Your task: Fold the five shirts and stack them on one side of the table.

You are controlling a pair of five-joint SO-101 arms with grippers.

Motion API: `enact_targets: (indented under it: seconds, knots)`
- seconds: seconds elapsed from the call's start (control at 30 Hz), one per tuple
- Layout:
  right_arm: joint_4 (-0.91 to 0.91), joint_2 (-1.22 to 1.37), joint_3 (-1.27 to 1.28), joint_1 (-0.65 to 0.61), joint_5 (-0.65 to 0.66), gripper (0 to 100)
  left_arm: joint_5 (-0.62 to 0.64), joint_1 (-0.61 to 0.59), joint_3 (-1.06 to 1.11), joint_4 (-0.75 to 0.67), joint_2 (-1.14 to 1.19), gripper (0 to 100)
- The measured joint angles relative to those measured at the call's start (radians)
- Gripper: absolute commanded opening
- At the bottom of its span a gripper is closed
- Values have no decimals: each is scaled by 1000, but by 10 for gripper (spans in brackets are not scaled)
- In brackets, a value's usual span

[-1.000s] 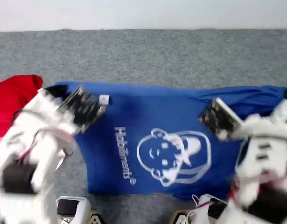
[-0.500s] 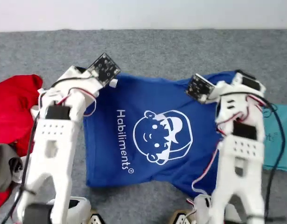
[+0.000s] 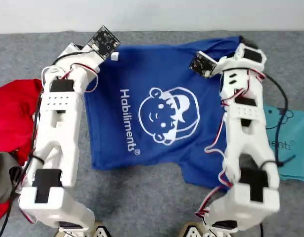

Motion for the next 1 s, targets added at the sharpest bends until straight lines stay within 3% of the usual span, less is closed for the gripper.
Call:
enact_targets:
  seconds: [0.27,0.57,0.8,1.0]
  knots:
    - [-9,210,-215,-3,0,10,0,-6,-35,-3,41,14]
    - [2,226,-224,-8,0,10,0,-6,-55,-3,43,14]
    - [123,226,-224,-8,-3,10,-5,-6,-91,5,43,14]
    - [362,181,-224,-6,-3,10,-68,-2,-147,192,43,14]
